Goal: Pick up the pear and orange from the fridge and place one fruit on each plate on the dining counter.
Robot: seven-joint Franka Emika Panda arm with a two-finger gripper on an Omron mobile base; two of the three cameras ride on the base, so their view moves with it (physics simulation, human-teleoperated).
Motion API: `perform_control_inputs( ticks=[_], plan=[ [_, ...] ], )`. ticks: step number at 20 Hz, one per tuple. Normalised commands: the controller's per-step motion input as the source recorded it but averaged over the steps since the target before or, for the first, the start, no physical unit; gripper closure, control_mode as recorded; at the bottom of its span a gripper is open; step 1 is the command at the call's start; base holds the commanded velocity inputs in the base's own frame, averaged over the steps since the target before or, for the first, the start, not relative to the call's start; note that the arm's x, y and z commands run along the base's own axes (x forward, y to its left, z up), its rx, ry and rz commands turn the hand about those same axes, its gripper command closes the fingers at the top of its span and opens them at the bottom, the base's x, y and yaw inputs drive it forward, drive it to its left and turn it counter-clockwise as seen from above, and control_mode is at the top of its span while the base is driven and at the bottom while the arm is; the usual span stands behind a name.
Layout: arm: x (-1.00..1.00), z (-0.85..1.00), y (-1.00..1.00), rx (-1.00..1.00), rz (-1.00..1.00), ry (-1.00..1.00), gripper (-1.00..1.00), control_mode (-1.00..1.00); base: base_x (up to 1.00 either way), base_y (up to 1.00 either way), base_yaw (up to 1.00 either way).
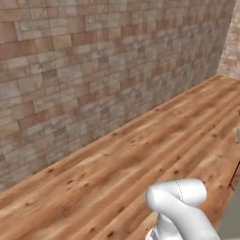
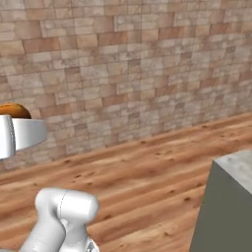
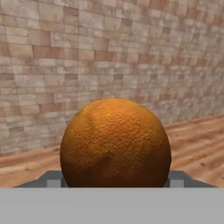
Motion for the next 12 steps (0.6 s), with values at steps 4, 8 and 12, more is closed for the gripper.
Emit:
perform_control_inputs(
  ticks=[4,8,12],
  plan=[
    [0.00,0.00,0.00,0.00,0.00,0.00,1.00,1.00,0.87,0.46,-0.48],
    [0.00,0.00,0.00,0.00,0.00,0.00,1.00,1.00,0.89,0.53,-0.51],
    [0.00,0.00,0.00,0.00,0.00,0.00,1.00,1.00,0.90,0.48,-0.51]
  ],
)
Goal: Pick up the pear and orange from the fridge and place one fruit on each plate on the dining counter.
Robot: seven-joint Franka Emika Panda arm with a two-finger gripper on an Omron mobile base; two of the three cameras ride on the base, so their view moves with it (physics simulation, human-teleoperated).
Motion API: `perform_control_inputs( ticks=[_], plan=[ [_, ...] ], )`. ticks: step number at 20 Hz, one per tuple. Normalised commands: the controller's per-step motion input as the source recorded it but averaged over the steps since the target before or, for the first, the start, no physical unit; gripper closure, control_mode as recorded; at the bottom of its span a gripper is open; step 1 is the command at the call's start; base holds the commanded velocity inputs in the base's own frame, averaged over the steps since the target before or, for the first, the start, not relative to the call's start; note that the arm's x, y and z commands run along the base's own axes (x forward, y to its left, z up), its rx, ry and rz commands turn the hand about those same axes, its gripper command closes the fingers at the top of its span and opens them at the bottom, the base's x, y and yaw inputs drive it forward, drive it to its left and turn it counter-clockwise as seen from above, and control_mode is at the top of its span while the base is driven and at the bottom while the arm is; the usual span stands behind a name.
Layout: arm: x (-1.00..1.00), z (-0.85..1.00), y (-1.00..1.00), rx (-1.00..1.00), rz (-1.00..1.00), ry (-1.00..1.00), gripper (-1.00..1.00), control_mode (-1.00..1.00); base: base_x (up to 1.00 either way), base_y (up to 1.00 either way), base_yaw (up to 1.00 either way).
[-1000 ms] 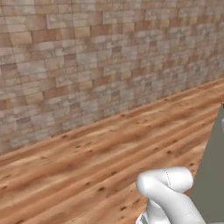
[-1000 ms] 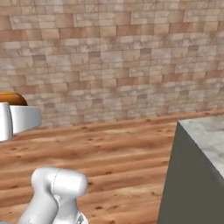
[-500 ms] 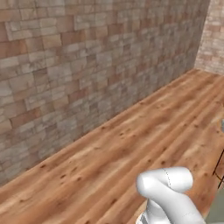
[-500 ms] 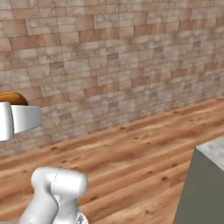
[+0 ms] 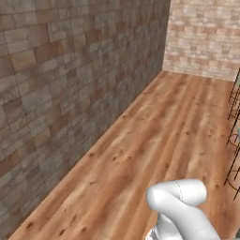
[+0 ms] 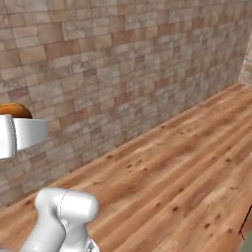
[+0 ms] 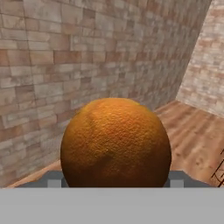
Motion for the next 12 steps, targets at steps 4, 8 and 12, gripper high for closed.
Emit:
perform_control_inputs(
  ticks=[4,8,12],
  plan=[
    [0.00,0.00,0.00,0.00,0.00,0.00,1.00,1.00,0.88,0.42,-0.51],
    [0.00,0.00,0.00,0.00,0.00,0.00,1.00,1.00,0.90,0.37,-0.50],
    [0.00,0.00,0.00,0.00,0.00,0.00,1.00,1.00,0.87,0.34,-0.51]
  ],
)
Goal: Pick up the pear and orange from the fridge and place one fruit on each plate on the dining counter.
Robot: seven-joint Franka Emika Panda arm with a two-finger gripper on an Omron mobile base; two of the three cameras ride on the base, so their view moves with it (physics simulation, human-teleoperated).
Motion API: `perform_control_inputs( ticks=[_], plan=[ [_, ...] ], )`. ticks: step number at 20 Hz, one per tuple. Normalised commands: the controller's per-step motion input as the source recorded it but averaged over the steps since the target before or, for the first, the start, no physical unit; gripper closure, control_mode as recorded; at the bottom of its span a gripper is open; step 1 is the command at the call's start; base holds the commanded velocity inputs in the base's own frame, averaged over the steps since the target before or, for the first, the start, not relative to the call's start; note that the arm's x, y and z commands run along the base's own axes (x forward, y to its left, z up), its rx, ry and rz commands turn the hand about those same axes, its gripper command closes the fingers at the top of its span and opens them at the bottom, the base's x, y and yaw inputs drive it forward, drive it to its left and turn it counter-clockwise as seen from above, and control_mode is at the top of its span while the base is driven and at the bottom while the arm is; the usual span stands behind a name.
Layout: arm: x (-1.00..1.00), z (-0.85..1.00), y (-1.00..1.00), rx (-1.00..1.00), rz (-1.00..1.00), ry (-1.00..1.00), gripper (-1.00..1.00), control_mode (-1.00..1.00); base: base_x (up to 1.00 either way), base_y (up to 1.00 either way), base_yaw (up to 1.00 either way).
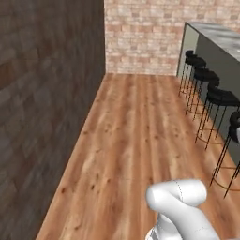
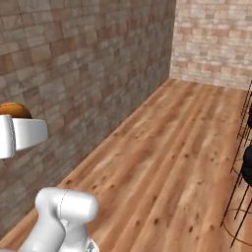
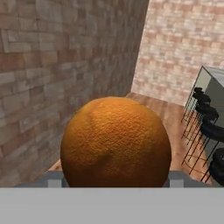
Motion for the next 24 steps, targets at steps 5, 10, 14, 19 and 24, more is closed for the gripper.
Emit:
perform_control_inputs(
  ticks=[5,10,14,19,24],
  plan=[
    [0.00,0.00,0.00,0.00,0.00,0.00,1.00,1.00,0.84,0.38,-0.53],
    [0.00,0.00,0.00,0.00,0.00,0.00,1.00,1.00,0.78,0.45,-0.55],
    [0.00,0.00,0.00,0.00,0.00,0.00,1.00,1.00,0.74,0.54,-0.57],
    [0.00,0.00,0.00,0.00,0.00,0.00,1.00,1.00,0.75,0.55,-0.58],
    [0.00,0.00,0.00,0.00,0.00,0.00,1.00,1.00,0.77,0.47,-0.56]
  ],
)
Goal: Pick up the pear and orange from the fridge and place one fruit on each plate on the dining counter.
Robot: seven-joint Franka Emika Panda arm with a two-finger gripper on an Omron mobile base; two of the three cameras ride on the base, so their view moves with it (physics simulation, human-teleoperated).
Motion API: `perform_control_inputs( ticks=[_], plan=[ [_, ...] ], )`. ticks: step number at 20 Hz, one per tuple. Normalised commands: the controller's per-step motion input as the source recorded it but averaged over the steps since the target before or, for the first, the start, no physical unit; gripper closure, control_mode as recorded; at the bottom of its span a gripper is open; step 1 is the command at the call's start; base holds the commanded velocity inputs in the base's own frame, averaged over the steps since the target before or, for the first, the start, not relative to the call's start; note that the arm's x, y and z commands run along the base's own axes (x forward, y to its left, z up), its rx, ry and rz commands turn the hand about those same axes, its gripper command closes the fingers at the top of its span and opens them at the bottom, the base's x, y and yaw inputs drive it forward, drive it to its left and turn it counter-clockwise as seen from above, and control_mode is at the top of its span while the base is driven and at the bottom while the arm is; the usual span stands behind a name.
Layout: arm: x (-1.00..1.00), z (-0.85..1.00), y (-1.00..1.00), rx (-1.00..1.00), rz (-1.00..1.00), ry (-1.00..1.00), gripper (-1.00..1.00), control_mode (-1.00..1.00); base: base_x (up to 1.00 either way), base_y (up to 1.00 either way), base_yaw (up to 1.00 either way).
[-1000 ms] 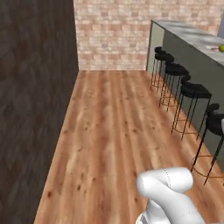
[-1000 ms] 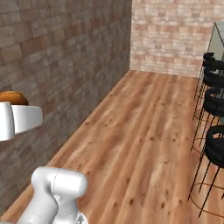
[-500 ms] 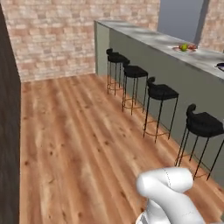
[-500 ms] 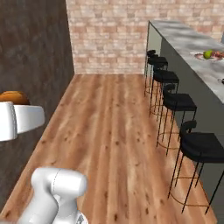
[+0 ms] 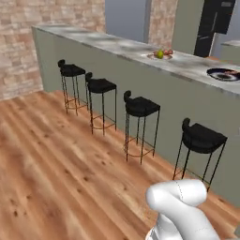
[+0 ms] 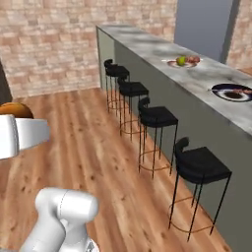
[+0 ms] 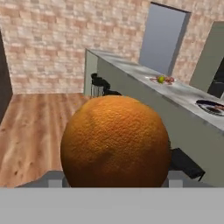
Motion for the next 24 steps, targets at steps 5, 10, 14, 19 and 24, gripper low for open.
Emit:
perform_control_inputs(
  ticks=[5,10,14,19,24],
  plan=[
    [0.00,0.00,0.00,0.00,0.00,0.00,1.00,1.00,0.74,0.55,-0.58],
    [0.00,0.00,0.00,0.00,0.00,0.00,1.00,1.00,0.72,0.53,-0.59],
    [0.00,0.00,0.00,0.00,0.00,0.00,1.00,1.00,0.70,0.49,-0.60],
    [0.00,0.00,0.00,0.00,0.00,0.00,1.00,1.00,0.65,0.50,-0.63],
    [0.00,0.00,0.00,0.00,0.00,0.00,1.00,1.00,0.71,0.43,-0.62]
  ],
)
